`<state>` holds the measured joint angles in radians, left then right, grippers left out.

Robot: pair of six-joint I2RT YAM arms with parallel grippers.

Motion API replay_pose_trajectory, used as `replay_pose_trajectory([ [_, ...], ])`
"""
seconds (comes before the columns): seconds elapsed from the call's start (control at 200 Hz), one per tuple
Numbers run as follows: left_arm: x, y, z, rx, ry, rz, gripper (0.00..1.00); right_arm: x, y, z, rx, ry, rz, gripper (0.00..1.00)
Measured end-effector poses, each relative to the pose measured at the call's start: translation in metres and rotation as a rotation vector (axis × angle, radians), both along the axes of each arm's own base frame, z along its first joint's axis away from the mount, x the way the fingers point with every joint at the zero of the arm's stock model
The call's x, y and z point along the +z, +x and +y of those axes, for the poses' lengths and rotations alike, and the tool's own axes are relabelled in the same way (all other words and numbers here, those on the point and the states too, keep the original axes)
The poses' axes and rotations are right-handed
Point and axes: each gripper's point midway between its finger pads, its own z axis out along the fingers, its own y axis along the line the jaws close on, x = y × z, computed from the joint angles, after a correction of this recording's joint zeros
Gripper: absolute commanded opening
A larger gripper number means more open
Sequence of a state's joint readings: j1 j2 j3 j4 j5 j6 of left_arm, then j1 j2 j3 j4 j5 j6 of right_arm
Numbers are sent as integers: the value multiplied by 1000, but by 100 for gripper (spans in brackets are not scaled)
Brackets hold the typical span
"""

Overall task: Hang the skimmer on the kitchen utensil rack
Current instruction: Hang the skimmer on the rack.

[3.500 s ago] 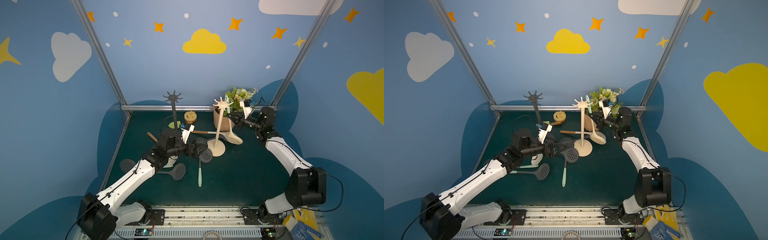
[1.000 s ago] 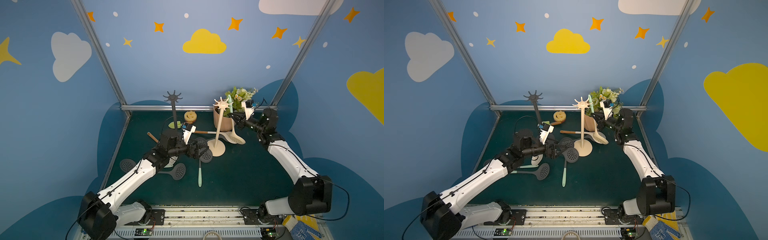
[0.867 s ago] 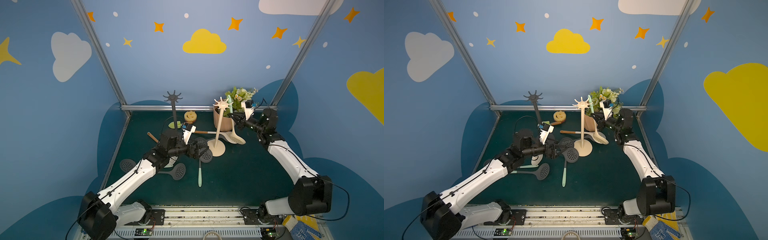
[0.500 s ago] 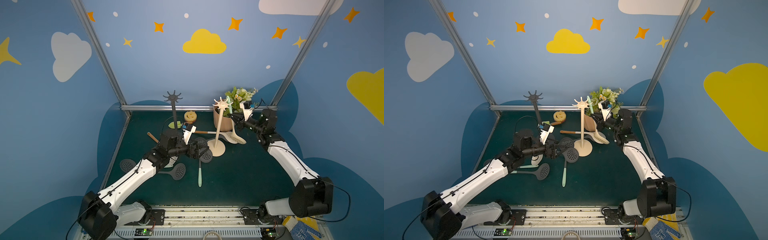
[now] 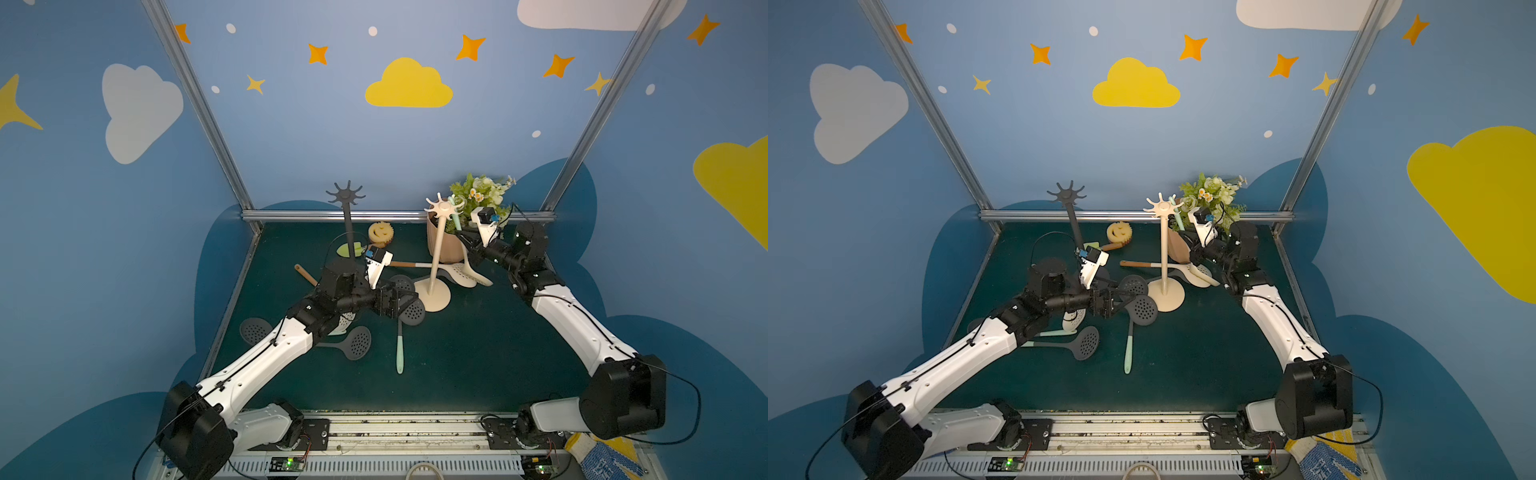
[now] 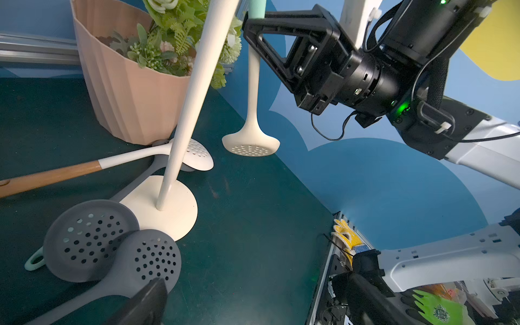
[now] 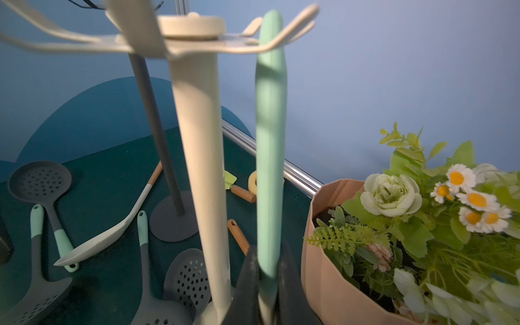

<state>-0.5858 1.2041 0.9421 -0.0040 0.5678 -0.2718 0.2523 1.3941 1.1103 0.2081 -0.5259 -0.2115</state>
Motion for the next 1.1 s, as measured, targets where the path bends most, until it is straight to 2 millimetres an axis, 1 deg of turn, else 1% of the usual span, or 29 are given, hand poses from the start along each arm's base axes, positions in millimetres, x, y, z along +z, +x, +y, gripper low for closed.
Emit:
replay_pose_trajectory([
  [0.04, -1, 0, 0, 0, 1, 5, 100, 0, 0, 1, -2, -4, -3, 13],
  [0.165, -2, 1, -1, 0, 2, 7, 100, -4, -1, 3, 0, -11, 5, 27],
  [0.315, -3, 1, -1, 2, 2, 10, 100, -7, -5, 6, -7, -4, 34, 40],
  [0.406, -2, 1, 0, 2, 2, 11, 100, -8, -9, 3, -36, 16, 63, 45],
  [0.536, -3, 2, 0, 6, 3, 11, 100, -14, -20, -6, -107, 56, 119, 47],
  [0.611, -4, 3, 1, 14, 7, 12, 100, -26, -29, -12, -151, 84, 173, 51],
  [0.671, -5, 3, 1, 20, 11, 13, 100, -41, -37, -18, -191, 107, 223, 51],
  [0.771, -7, 6, 2, 37, 17, 19, 100, -71, -50, -29, -263, 152, 327, 52],
  [0.846, -10, 9, 2, 51, 24, 27, 100, -98, -58, -37, -321, 186, 417, 52],
  [0.986, -22, 13, 0, 73, 49, 55, 100, -140, -77, -52, -428, 240, 559, 53],
  [1.101, -37, 13, -3, 87, 92, 80, 100, -159, -92, -67, -523, 312, 631, 54],
])
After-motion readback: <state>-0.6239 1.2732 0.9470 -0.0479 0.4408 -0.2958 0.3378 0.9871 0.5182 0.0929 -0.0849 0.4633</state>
